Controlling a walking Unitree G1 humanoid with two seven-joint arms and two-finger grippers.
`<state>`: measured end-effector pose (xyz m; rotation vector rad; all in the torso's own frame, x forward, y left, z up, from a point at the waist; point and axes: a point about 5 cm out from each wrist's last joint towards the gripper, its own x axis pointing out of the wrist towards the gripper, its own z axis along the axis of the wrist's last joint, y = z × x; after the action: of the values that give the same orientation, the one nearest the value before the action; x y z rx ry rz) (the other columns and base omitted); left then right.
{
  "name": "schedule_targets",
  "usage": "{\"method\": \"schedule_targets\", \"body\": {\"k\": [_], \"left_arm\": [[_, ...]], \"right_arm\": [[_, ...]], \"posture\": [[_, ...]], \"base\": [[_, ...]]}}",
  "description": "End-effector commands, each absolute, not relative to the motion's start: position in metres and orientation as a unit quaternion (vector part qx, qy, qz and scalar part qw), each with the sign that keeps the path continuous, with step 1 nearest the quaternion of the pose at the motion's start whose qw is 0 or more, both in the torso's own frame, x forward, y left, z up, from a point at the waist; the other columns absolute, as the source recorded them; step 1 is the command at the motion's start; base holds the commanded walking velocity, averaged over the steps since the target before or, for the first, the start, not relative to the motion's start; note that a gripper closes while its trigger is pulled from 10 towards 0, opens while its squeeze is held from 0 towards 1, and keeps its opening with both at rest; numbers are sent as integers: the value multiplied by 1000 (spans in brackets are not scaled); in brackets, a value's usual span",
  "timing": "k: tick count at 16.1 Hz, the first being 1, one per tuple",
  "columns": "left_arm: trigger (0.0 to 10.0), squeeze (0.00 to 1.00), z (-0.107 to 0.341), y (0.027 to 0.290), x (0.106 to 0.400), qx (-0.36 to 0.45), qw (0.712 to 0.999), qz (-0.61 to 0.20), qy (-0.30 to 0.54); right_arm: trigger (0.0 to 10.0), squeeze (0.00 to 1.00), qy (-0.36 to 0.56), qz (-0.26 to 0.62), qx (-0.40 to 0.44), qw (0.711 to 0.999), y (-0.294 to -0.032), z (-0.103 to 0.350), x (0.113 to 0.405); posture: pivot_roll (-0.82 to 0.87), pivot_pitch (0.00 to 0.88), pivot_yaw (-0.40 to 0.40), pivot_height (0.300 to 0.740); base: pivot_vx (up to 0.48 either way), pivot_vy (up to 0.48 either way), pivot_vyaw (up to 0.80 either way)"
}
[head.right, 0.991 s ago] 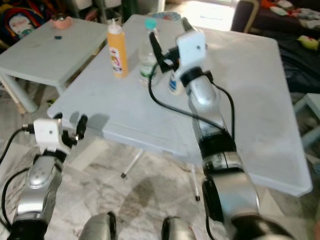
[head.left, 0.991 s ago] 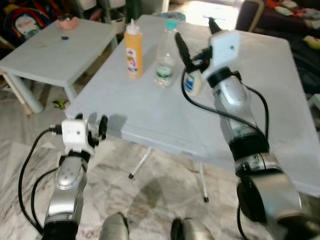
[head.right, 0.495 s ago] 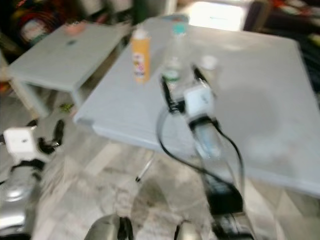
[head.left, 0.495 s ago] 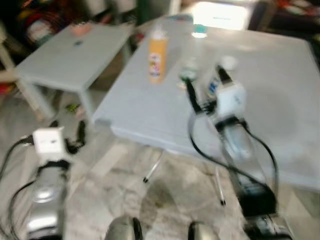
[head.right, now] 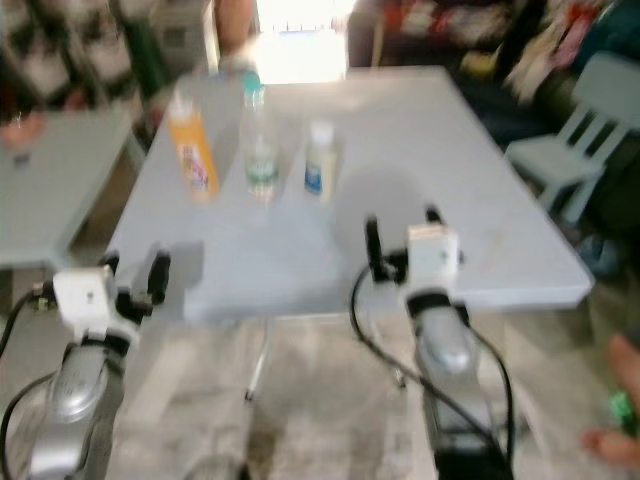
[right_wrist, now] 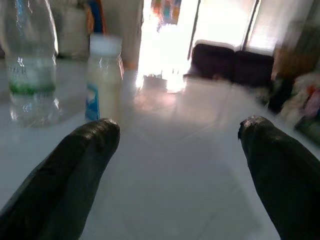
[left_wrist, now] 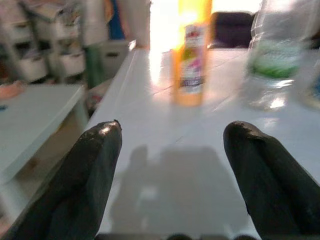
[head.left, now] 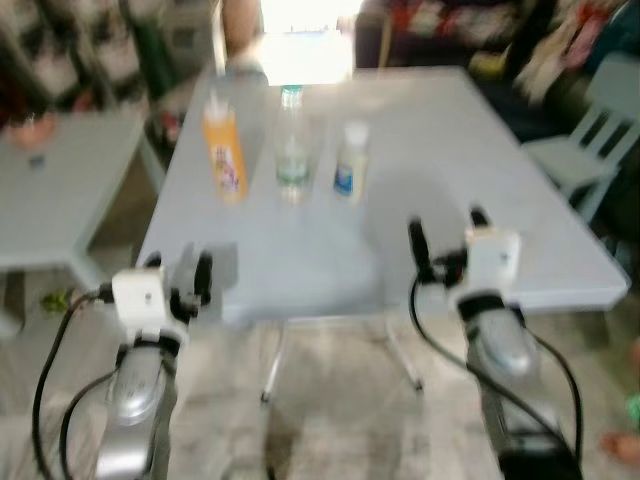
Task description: Restocking fridge
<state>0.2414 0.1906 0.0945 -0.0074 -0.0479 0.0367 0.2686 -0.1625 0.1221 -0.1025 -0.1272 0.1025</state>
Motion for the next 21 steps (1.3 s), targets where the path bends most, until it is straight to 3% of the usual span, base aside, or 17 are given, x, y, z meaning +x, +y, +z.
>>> {"method": "schedule_targets", "body": {"k": [1, 8, 11, 13, 17, 21], "left_arm": [[10000, 0, 90, 192, 242, -5, 999, 33, -8], [10000, 0, 93, 192, 246, -4, 999, 49, -21], [10000, 0, 97, 195, 246, -3, 998, 61, -32], [10000, 0, 99, 198, 245, -3, 997, 67, -35], [10000, 0, 97, 193, 247, -6, 998, 56, -34], [10000, 0, 99, 191, 250, -11, 998, 58, -38]], "right_arm": [[10000, 0, -67, 54, -42, 995, -158, 130, 271], [10000, 0, -35, 178, -37, 983, -137, 141, 265], [10000, 0, -66, 163, -35, 984, -129, 151, 267], [10000, 0, -99, 110, -81, 986, -125, 157, 272], [10000, 0, -82, 116, -41, 989, -126, 156, 271], [10000, 0, -116, 131, -63, 983, -127, 164, 270]], "posture": [[34, 0, 20, 740], [34, 0, 30, 740], [52, 0, 13, 740], [52, 0, 11, 740], [28, 0, 21, 740], [29, 0, 13, 740]], "base": [[0, 0, 0], [0, 0, 0], [294, 0, 0], [341, 0, 0], [399, 0, 0], [351, 0, 0]]}}
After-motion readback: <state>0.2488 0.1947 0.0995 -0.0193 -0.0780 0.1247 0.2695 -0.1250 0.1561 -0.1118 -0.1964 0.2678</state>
